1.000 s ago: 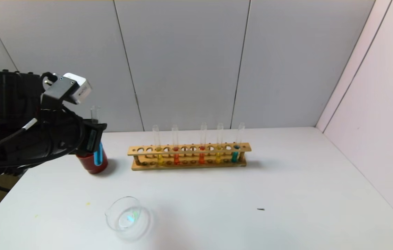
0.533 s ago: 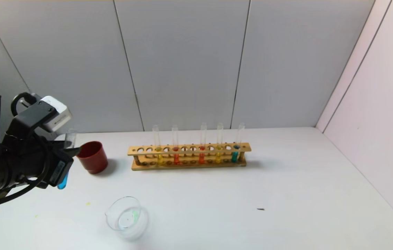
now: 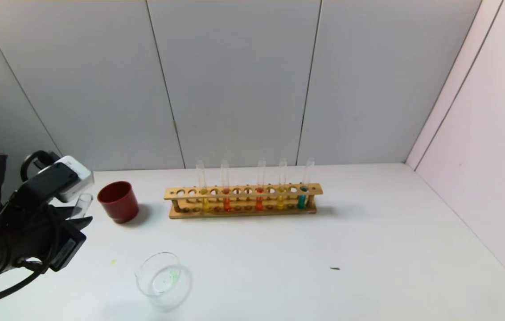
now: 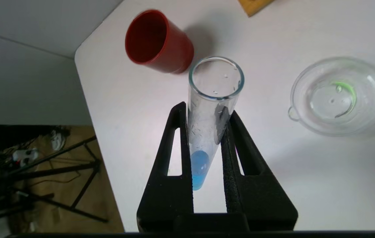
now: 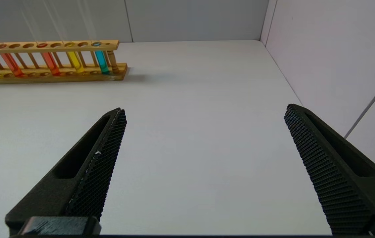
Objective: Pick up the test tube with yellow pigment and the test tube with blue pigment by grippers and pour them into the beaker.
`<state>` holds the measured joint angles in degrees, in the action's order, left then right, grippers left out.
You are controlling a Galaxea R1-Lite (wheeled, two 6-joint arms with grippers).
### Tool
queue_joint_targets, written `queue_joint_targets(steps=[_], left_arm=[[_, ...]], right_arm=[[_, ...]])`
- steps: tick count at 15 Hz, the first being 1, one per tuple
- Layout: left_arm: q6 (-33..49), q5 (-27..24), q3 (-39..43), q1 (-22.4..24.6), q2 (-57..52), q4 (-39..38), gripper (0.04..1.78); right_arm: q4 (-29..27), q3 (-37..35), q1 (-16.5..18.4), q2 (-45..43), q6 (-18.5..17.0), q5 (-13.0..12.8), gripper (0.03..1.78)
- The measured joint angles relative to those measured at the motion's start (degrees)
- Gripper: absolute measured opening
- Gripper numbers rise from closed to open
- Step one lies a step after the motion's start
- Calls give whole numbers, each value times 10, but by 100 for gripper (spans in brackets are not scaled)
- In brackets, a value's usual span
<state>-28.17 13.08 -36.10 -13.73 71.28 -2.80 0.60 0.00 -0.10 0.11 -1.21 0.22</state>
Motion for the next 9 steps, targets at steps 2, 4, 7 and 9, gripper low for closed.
queue_joint_targets(steps=[2,4,7,9], left_arm=[[-5,31,10,-28,5,31,30],[-8,61,15,-58,15,50,30],[-16,110,22,-88,41,57,30],[-16,130,26,-100,59,60,30]], right_arm=[[0,0,0,0,0,0,174],[0,0,0,0,0,0,174],[0,0,0,0,0,0,174],[0,0,0,0,0,0,174]])
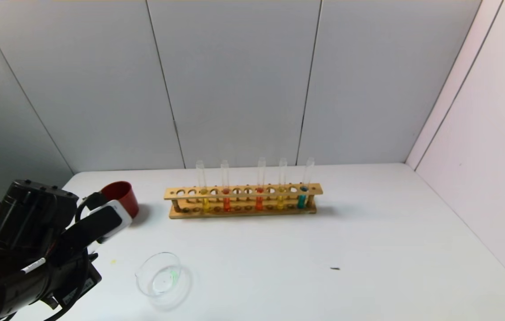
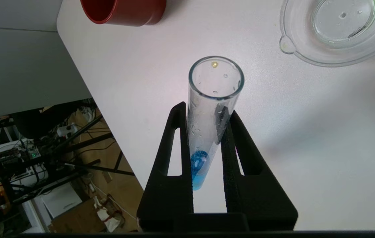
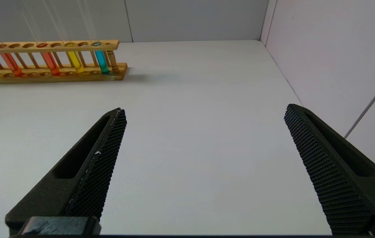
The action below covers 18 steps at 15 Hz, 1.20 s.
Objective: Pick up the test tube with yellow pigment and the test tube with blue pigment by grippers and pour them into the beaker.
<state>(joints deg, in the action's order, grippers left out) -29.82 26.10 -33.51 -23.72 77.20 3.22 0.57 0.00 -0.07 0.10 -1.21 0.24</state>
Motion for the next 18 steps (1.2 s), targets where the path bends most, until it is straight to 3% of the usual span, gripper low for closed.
queue_joint_targets(steps=[7,18], left_arm=[[-4,54,14,-54,61,17,30],[-4,66,15,-78,142,17,30]], right_arm=[[0,0,0,0,0,0,174],[0,0,0,0,0,0,174]])
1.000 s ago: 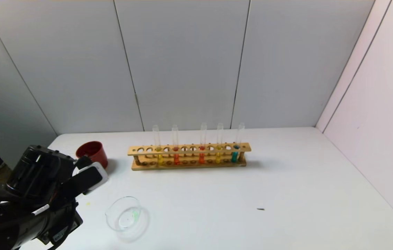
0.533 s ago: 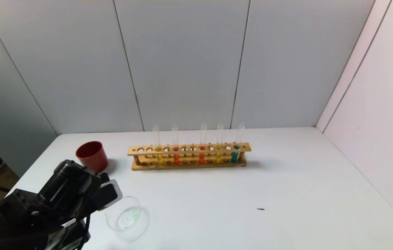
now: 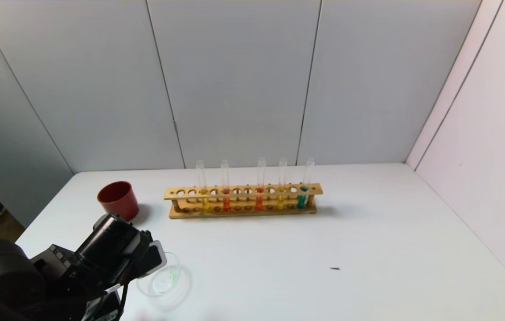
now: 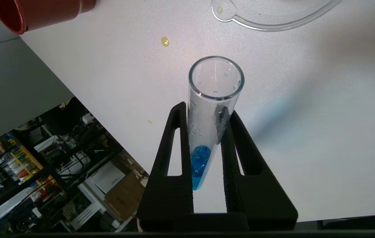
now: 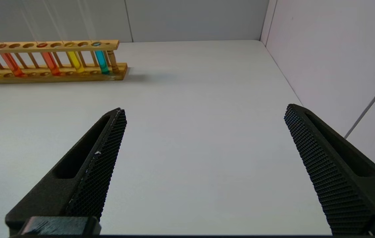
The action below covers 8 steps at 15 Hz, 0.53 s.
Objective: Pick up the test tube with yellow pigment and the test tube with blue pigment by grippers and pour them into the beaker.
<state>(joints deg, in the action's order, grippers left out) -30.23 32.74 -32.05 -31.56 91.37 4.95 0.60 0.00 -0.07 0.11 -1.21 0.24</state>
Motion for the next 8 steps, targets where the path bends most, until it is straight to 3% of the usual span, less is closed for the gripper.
queue_joint_targets(steps=[4,8], left_arm=[[-8,11,-19,-2,32,11,30],[-9,38,-82,1,62,95,30]], right_arm=[[0,0,0,0,0,0,174],[0,0,0,0,0,0,174]])
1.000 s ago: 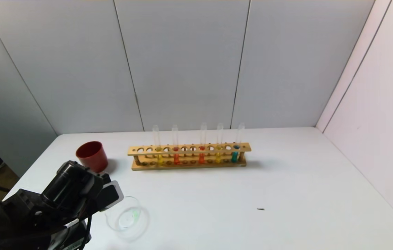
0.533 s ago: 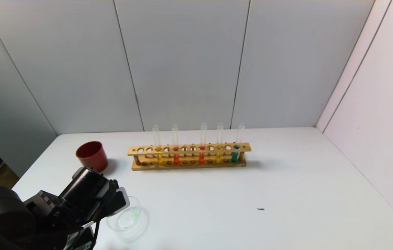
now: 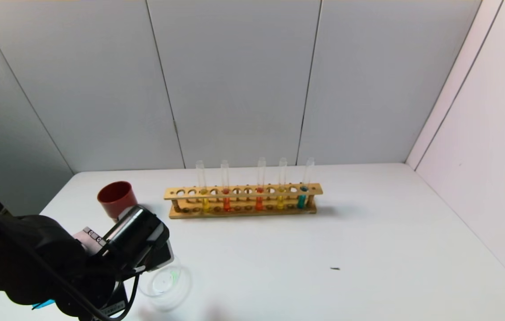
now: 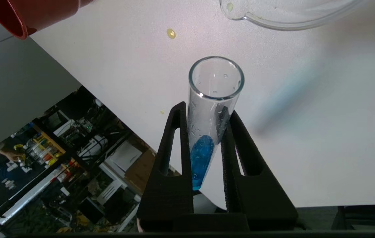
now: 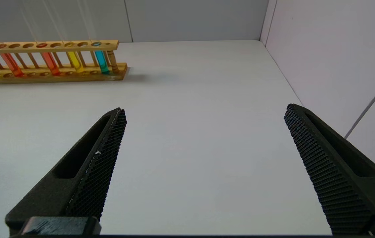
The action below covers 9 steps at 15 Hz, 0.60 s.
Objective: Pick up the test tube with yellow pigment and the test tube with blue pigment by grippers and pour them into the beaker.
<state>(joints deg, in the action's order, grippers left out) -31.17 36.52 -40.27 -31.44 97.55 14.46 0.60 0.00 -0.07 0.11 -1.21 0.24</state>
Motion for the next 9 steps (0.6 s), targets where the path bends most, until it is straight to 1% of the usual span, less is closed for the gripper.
queue_joint_targets(steps=[3,9], left_arm=[[0,17,-35,0,19,54,30],[0,32,-63,1,46,106,30]], right_arm=[[0,0,0,0,0,0,174],[0,0,0,0,0,0,174]])
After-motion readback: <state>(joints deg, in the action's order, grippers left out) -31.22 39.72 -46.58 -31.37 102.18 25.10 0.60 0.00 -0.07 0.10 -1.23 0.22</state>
